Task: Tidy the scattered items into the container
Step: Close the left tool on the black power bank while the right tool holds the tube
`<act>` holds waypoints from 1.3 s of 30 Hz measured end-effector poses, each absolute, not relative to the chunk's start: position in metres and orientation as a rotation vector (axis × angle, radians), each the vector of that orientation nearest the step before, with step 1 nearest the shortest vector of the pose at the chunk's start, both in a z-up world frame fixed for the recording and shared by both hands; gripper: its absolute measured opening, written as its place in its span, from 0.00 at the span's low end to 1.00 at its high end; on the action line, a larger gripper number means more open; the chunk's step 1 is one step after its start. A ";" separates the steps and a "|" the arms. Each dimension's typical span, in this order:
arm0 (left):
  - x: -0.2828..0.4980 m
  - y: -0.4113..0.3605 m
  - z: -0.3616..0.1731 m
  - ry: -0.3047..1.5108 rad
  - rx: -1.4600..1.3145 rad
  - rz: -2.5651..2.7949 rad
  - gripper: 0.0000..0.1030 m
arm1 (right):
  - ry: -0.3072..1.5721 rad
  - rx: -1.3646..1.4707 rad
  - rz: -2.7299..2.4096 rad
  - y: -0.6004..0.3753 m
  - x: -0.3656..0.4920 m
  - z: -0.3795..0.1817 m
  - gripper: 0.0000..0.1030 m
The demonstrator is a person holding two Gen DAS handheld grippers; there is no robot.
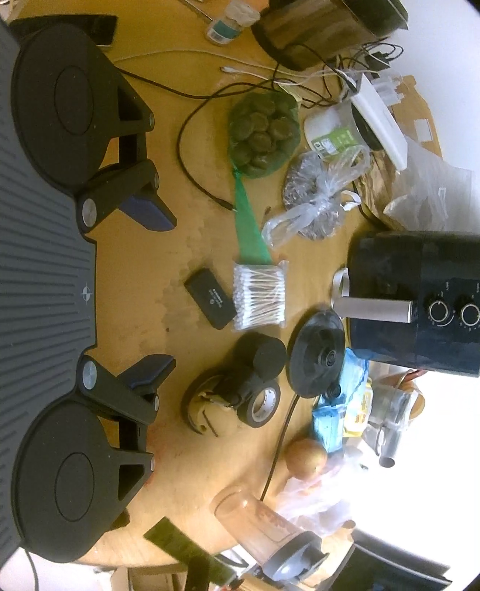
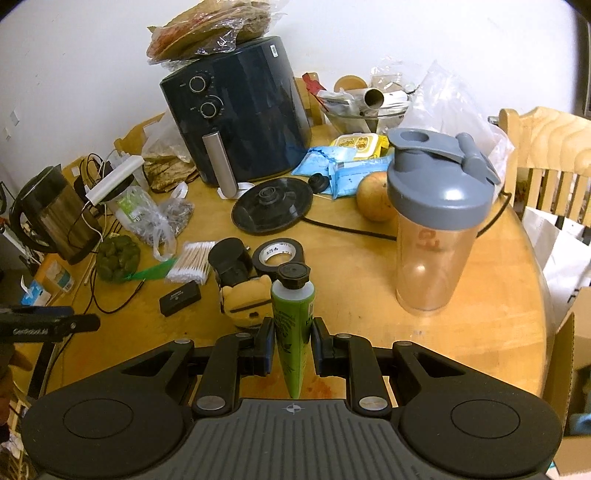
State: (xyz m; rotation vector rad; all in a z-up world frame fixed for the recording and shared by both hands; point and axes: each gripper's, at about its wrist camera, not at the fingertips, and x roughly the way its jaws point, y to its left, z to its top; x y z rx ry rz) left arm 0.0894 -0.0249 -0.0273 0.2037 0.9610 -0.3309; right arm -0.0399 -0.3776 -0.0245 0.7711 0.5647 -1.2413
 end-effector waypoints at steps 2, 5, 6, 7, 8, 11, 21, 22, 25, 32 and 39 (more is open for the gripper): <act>0.095 -0.027 -0.030 0.963 0.218 -0.338 0.71 | 0.562 0.783 -1.248 -0.375 -0.041 -0.025 0.22; 0.102 -0.030 -0.035 0.968 0.241 -0.346 0.71 | 0.559 0.804 -1.257 -0.372 -0.042 -0.027 0.22; 0.105 -0.031 -0.037 0.969 0.250 -0.349 0.71 | 0.558 0.810 -1.260 -0.371 -0.043 -0.028 0.22; 0.108 -0.032 -0.039 0.971 0.261 -0.353 0.71 | 0.557 0.817 -1.263 -0.370 -0.044 -0.029 0.22; 0.110 -0.034 -0.040 0.971 0.272 -0.356 0.71 | 0.556 0.824 -1.267 -0.369 -0.045 -0.029 0.22; 0.118 -0.037 -0.045 0.976 0.298 -0.365 0.71 | 0.555 0.843 -1.280 -0.367 -0.047 -0.032 0.22; 0.145 -0.048 -0.066 1.003 0.381 -0.413 0.71 | 0.539 0.920 -1.372 -0.364 -0.056 -0.041 0.22; 0.148 -0.050 -0.068 1.005 0.388 -0.418 0.71 | 0.537 0.927 -1.378 -0.364 -0.057 -0.041 0.22; 0.155 -0.054 -0.075 1.014 0.408 -0.436 0.71 | 0.533 0.942 -1.390 -0.362 -0.059 -0.043 0.22; 0.171 -0.064 -0.091 1.031 0.460 -0.488 0.71 | 0.525 0.976 -1.422 -0.360 -0.064 -0.047 0.22; 0.187 -0.070 -0.107 1.053 0.513 -0.543 0.70 | 0.513 1.000 -1.452 -0.358 -0.066 -0.050 0.22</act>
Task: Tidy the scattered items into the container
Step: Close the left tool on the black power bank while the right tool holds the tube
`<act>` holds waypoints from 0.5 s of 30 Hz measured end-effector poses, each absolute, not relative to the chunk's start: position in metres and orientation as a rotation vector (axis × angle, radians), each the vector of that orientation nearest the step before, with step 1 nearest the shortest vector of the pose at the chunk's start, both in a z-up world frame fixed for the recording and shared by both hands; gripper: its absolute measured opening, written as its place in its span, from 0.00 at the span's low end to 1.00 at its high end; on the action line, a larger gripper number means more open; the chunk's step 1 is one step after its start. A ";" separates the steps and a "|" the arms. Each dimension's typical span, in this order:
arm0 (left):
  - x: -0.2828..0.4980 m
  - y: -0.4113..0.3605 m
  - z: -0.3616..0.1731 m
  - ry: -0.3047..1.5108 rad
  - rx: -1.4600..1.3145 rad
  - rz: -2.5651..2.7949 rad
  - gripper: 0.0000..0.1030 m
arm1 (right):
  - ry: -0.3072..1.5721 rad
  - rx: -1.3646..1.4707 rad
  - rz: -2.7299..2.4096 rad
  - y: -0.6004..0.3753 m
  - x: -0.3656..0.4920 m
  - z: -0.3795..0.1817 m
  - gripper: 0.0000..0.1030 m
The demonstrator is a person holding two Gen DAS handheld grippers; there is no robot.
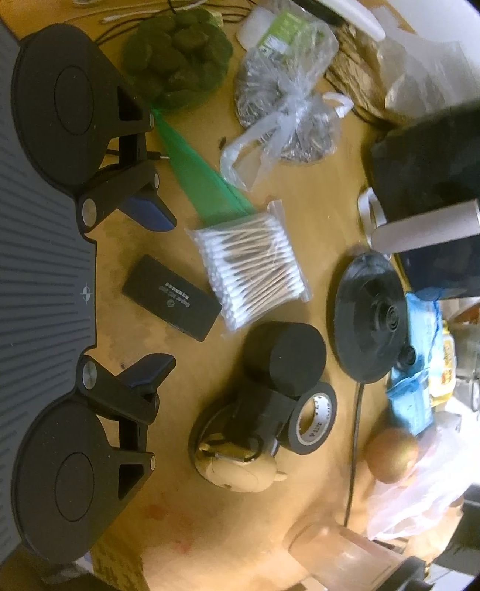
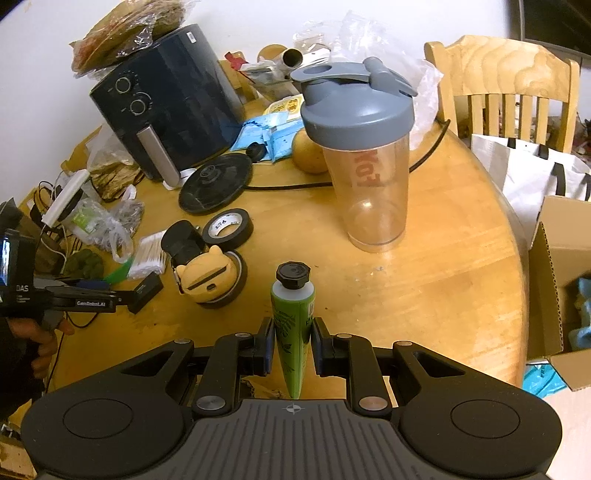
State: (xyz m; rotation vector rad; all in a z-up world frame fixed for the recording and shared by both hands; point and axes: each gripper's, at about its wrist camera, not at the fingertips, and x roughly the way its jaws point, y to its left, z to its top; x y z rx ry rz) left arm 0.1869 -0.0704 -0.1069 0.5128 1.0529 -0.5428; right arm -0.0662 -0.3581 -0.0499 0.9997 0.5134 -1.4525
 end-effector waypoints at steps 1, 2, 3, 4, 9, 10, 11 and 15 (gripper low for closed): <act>0.189 -0.071 -0.109 1.056 0.518 -0.550 0.70 | 0.512 1.003 -1.456 -0.358 -0.066 -0.050 0.22; 0.191 -0.071 -0.111 1.059 0.523 -0.557 0.70 | 0.511 1.006 -1.459 -0.358 -0.066 -0.050 0.22; 0.193 -0.072 -0.113 1.064 0.529 -0.564 0.69 | 0.509 1.009 -1.462 -0.358 -0.066 -0.051 0.22; 0.194 -0.072 -0.116 1.069 0.535 -0.570 0.68 | 0.508 1.012 -1.466 -0.357 -0.067 -0.051 0.22; 0.201 -0.074 -0.125 1.087 0.560 -0.579 0.53 | 0.498 1.024 -1.482 -0.355 -0.067 -0.052 0.22; 0.202 -0.074 -0.127 1.093 0.563 -0.583 0.49 | 0.496 1.026 -1.486 -0.354 -0.068 -0.052 0.22; 0.203 -0.075 -0.128 1.097 0.567 -0.587 0.46 | 0.495 1.027 -1.489 -0.353 -0.068 -0.052 0.22; 0.203 -0.076 -0.130 1.093 0.572 -0.609 0.38 | 0.490 1.034 -1.501 -0.351 -0.069 -0.052 0.22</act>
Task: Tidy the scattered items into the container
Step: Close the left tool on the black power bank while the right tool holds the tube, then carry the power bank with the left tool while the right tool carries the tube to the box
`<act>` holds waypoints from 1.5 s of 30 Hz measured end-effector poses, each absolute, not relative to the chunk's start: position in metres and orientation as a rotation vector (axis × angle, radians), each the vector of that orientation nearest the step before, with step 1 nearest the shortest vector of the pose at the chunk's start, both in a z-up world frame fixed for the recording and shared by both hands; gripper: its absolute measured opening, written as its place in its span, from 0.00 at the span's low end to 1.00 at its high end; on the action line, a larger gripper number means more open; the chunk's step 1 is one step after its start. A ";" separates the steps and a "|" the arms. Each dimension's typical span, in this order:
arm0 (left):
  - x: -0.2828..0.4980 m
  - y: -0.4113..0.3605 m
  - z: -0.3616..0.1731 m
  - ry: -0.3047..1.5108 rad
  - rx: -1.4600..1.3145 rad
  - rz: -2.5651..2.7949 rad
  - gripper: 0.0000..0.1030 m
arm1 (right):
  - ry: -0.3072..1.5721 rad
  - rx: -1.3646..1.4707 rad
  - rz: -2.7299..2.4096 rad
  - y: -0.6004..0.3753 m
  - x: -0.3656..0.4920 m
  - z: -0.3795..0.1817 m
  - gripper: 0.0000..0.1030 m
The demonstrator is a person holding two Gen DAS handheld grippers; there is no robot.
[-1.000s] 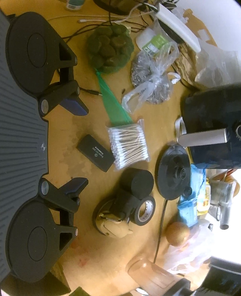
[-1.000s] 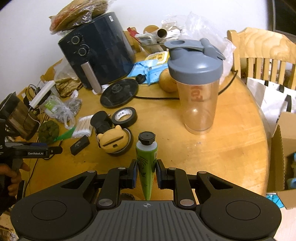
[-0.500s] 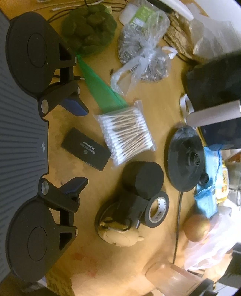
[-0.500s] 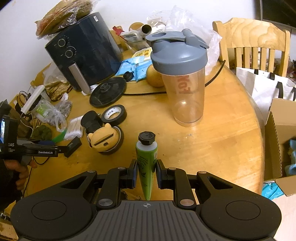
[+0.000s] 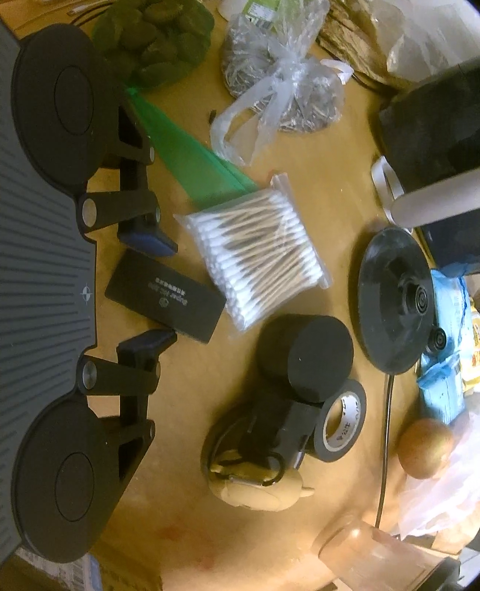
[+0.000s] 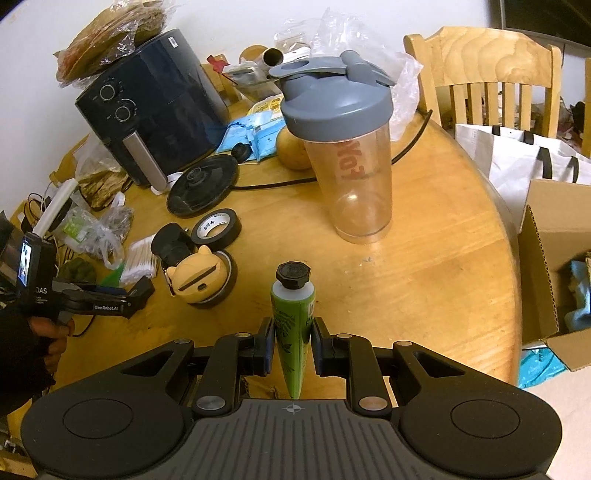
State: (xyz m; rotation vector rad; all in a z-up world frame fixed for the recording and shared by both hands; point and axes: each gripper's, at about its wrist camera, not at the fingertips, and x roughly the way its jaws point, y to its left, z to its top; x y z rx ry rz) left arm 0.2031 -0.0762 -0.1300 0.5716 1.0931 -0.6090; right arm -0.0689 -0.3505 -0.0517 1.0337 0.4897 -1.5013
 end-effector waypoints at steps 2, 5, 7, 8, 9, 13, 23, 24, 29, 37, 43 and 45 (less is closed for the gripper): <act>0.203 -0.078 -0.130 1.095 0.570 -0.617 0.34 | 0.487 1.036 -1.506 -0.350 -0.070 -0.052 0.22; 0.202 -0.079 -0.130 1.099 0.573 -0.623 0.31 | 0.485 1.039 -1.512 -0.349 -0.071 -0.052 0.22; 0.201 -0.079 -0.130 1.101 0.571 -0.627 0.31 | 0.484 1.038 -1.511 -0.348 -0.071 -0.052 0.22; 0.201 -0.079 -0.130 1.104 0.569 -0.629 0.31 | 0.485 1.037 -1.511 -0.348 -0.071 -0.052 0.22; 0.201 -0.079 -0.129 1.107 0.567 -0.633 0.31 | 0.484 1.037 -1.510 -0.348 -0.071 -0.052 0.22; 0.196 -0.079 -0.127 1.096 0.565 -0.634 0.31 | 0.482 1.034 -1.508 -0.347 -0.071 -0.050 0.22; 0.184 -0.079 -0.112 1.063 0.517 -0.607 0.30 | 0.482 1.022 -1.493 -0.344 -0.072 -0.048 0.22; 0.182 -0.080 -0.109 1.054 0.510 -0.605 0.30 | 0.482 1.020 -1.491 -0.344 -0.072 -0.048 0.22; 0.173 -0.081 -0.097 1.017 0.477 -0.582 0.30 | 0.486 1.006 -1.474 -0.345 -0.071 -0.044 0.22; 0.155 -0.082 -0.079 0.977 0.440 -0.552 0.30 | 0.489 0.976 -1.443 -0.346 -0.068 -0.038 0.22; 0.141 -0.080 -0.065 0.958 0.406 -0.536 0.30 | 0.489 0.955 -1.418 -0.345 -0.064 -0.034 0.22; 0.136 -0.080 -0.061 0.955 0.397 -0.533 0.30 | 0.486 0.950 -1.412 -0.344 -0.062 -0.033 0.22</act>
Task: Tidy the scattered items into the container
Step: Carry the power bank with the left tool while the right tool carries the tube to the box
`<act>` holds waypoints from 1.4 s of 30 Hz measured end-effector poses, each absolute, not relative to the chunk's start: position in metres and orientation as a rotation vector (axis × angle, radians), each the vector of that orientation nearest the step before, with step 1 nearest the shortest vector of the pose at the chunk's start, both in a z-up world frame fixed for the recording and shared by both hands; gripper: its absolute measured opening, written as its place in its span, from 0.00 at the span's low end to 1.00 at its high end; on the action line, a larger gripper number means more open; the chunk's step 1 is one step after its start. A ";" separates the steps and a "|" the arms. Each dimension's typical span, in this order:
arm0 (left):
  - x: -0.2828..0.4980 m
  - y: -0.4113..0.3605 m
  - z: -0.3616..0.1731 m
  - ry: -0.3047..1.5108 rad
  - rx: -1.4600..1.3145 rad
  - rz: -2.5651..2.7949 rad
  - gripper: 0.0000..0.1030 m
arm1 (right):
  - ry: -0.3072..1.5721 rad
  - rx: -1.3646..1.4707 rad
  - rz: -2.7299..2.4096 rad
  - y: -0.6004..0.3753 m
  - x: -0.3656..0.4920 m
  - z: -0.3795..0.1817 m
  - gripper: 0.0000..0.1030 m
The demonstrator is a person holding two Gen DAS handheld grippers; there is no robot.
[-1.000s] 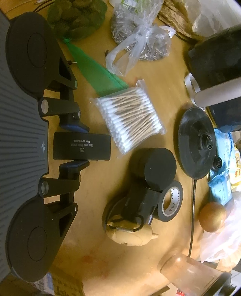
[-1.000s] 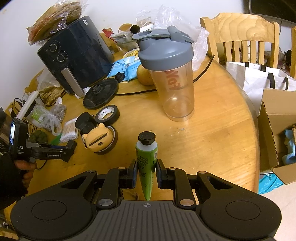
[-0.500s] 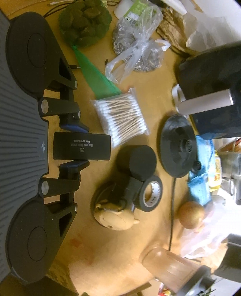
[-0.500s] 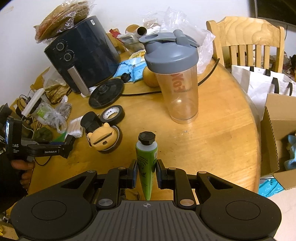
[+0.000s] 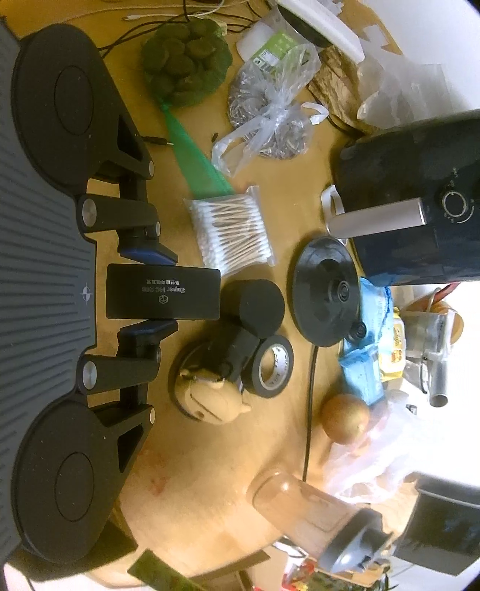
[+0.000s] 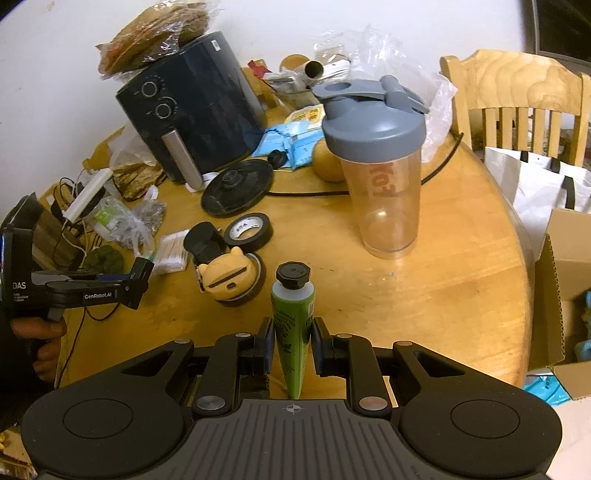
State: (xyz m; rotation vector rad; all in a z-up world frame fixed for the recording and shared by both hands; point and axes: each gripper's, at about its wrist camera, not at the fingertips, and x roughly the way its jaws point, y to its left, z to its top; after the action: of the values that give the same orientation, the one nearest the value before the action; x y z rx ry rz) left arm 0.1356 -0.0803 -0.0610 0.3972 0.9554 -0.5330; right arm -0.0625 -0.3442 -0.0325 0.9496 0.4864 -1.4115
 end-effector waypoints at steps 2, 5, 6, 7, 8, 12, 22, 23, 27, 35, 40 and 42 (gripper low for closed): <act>0.130 -0.080 -0.058 0.955 0.390 -0.521 0.30 | 0.483 0.944 -1.406 -0.345 -0.062 -0.031 0.22; 0.123 -0.079 -0.052 0.955 0.362 -0.501 0.30 | 0.481 0.935 -1.392 -0.344 -0.060 -0.029 0.22; 0.121 -0.078 -0.050 0.955 0.352 -0.494 0.30 | 0.480 0.932 -1.387 -0.344 -0.060 -0.028 0.22; 0.119 -0.077 -0.048 0.954 0.343 -0.488 0.30 | 0.480 0.928 -1.382 -0.344 -0.060 -0.027 0.22; 0.117 -0.075 -0.046 0.953 0.331 -0.482 0.30 | 0.480 0.925 -1.377 -0.344 -0.059 -0.026 0.22; 0.108 -0.072 -0.037 0.949 0.290 -0.464 0.30 | 0.481 0.914 -1.358 -0.344 -0.057 -0.023 0.22; 0.081 -0.059 -0.021 0.962 0.201 -0.407 0.30 | 0.488 0.882 -1.300 -0.343 -0.051 -0.014 0.22; 0.079 -0.057 -0.021 0.965 0.191 -0.401 0.30 | 0.489 0.879 -1.294 -0.343 -0.051 -0.013 0.22; 0.066 -0.050 -0.018 0.973 0.158 -0.369 0.30 | 0.495 0.872 -1.270 -0.341 -0.047 -0.011 0.22; 0.043 -0.040 -0.015 0.996 0.104 -0.325 0.30 | 0.510 0.875 -1.216 -0.336 -0.037 -0.012 0.22; 0.030 -0.036 -0.016 1.014 0.082 -0.313 0.30 | 0.534 0.897 -1.167 -0.334 -0.029 -0.015 0.22; 0.026 -0.034 -0.018 1.024 0.075 -0.313 0.30 | 0.550 0.915 -1.140 -0.334 -0.026 -0.018 0.22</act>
State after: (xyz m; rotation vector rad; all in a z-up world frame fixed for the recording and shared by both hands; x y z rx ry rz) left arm 0.0259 -0.0343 -0.0176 0.0751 1.0240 -0.3132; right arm -0.0256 -0.3342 -0.0181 0.9148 0.5504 -1.1404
